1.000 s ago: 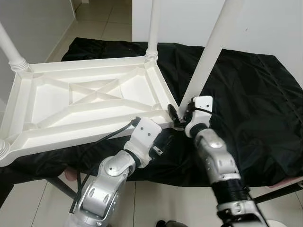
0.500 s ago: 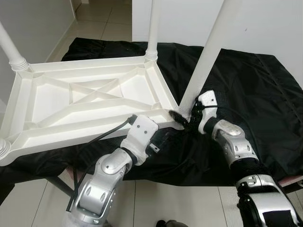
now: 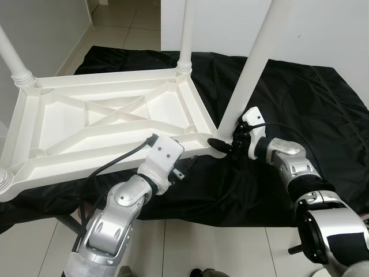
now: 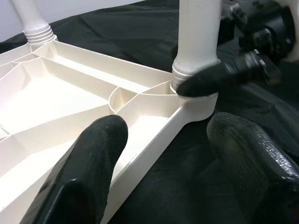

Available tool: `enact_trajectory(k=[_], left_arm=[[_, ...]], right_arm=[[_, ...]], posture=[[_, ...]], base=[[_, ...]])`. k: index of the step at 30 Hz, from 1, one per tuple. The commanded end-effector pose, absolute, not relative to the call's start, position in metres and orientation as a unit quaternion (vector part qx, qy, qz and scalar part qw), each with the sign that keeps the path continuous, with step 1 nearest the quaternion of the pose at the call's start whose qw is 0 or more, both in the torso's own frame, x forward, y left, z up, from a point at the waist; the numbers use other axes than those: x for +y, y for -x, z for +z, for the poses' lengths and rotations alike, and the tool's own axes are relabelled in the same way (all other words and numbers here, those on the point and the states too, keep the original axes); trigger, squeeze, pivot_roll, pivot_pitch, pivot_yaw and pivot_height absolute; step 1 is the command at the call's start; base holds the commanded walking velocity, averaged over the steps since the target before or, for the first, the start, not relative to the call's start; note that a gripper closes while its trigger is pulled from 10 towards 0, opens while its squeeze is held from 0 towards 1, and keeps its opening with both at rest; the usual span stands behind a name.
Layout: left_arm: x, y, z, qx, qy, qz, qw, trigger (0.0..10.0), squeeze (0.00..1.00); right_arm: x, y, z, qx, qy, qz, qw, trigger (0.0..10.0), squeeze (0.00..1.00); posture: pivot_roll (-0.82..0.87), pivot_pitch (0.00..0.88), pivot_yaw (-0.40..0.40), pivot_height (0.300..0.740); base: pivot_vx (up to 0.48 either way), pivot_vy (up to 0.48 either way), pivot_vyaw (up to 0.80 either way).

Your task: Building children table

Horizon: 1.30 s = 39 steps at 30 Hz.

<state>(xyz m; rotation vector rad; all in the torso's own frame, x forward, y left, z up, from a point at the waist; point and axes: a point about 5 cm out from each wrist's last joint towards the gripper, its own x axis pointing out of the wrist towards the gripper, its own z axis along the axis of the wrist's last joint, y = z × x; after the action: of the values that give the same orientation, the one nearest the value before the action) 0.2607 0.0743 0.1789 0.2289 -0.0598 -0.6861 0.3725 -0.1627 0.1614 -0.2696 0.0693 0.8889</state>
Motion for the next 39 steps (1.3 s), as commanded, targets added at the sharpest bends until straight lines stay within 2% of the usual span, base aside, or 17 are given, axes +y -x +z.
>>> enact_trajectory(k=[1,5,7,15,20,24,26,30,39], left_arm=[[0.074,-0.261,0.176,-0.029,-0.113,-0.334,0.935,10.0,0.00],[0.078,-0.255,0.175,-0.044,-0.128,-0.349,0.927,10.0,0.00],[0.078,-0.255,0.175,-0.044,-0.128,-0.349,0.927,10.0,0.00],[0.091,-0.241,0.171,-0.018,-0.122,-0.401,0.908,10.0,0.00],[0.092,-0.237,0.169,-0.011,-0.122,-0.419,0.900,10.0,0.00],[0.094,-0.234,0.166,-0.007,-0.139,-0.427,0.893,10.0,0.00],[0.095,-0.237,0.169,-0.011,-0.115,-0.409,0.905,10.0,0.00],[0.093,-0.238,0.169,-0.009,-0.096,-0.390,0.916,10.0,0.00],[0.082,-0.231,0.166,-0.004,-0.083,-0.406,0.910,10.0,0.00]], right_arm=[[-0.160,-0.367,0.151,0.046,0.138,0.453,0.880,10.0,0.00],[-0.163,-0.360,0.146,0.057,0.136,0.492,0.858,10.0,0.00],[-0.163,-0.360,0.146,0.057,0.136,0.492,0.858,10.0,0.00],[-0.168,-0.341,0.127,0.075,0.128,0.547,0.824,10.0,0.00],[-0.167,-0.335,0.123,0.073,0.119,0.559,0.817,10.0,0.00],[-0.165,-0.332,0.124,0.048,0.117,0.553,0.823,10.0,0.00],[-0.164,-0.339,0.135,0.009,0.085,0.507,0.858,10.0,0.00],[-0.162,-0.342,0.144,-0.021,0.050,0.480,0.875,10.0,0.00],[-0.150,-0.341,0.155,-0.048,0.032,0.489,0.870,10.0,0.00]], posture=[[0.00,0.102,-0.037,0.740],[0.00,0.106,-0.040,0.740],[0.00,0.106,-0.040,0.740],[0.00,0.107,-0.044,0.740],[0.00,0.105,-0.045,0.740],[0.00,0.103,-0.046,0.740],[0.00,0.098,-0.047,0.740],[0.00,0.095,-0.047,0.740],[0.00,0.091,-0.042,0.740]], base=[[0.000,0.000,0.00],[0.000,0.000,0.00],[0.000,0.000,0.00],[0.000,0.000,0.00],[0.000,0.000,0.00],[0.000,0.000,0.00],[0.000,0.000,0.00],[0.000,0.000,0.00],[0.000,0.000,0.00]])
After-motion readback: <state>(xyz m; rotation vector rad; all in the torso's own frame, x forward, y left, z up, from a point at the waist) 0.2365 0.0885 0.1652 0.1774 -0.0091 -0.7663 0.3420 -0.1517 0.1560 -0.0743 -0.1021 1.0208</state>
